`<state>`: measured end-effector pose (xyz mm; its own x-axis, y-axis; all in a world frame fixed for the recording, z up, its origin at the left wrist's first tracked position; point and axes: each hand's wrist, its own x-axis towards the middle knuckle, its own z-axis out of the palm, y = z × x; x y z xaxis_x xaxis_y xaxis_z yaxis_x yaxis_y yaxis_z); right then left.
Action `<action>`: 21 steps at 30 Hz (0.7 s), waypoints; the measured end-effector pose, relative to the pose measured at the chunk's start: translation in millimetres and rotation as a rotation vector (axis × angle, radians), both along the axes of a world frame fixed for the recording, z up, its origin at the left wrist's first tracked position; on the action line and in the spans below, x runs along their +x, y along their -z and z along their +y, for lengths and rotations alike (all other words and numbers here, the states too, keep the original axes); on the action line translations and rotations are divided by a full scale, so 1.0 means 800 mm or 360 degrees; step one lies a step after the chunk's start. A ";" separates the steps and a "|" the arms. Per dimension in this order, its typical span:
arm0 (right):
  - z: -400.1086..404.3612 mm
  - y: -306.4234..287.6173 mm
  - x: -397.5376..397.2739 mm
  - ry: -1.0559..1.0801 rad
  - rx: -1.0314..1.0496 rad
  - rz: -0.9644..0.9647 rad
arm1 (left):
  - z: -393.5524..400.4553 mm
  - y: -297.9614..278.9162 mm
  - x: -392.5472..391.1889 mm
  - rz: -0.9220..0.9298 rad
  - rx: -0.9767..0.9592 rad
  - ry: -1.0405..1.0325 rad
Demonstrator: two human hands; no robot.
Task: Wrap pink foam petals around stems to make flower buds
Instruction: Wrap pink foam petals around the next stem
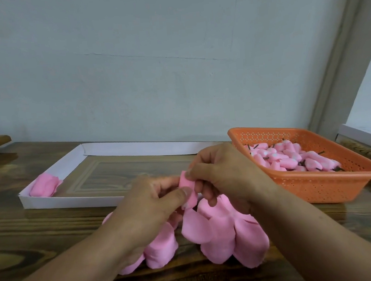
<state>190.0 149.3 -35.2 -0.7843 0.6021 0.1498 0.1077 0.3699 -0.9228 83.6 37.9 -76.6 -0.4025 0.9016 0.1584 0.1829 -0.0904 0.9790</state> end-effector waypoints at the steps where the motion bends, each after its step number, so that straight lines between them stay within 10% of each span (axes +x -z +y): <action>1: 0.000 -0.001 0.000 -0.0022 -0.0030 0.0002 | 0.000 0.000 0.000 -0.0041 -0.0012 0.0032; 21: 0.015 -0.017 0.014 -0.0216 -0.0035 0.0066 | -0.004 -0.015 -0.015 -0.0777 -0.0031 0.0545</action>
<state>201.3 161.4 -21.9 -0.8523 0.4942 0.1715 0.0196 0.3579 -0.9335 71.4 34.4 -64.4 -0.1101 0.9939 0.0102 -0.3249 -0.0457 0.9446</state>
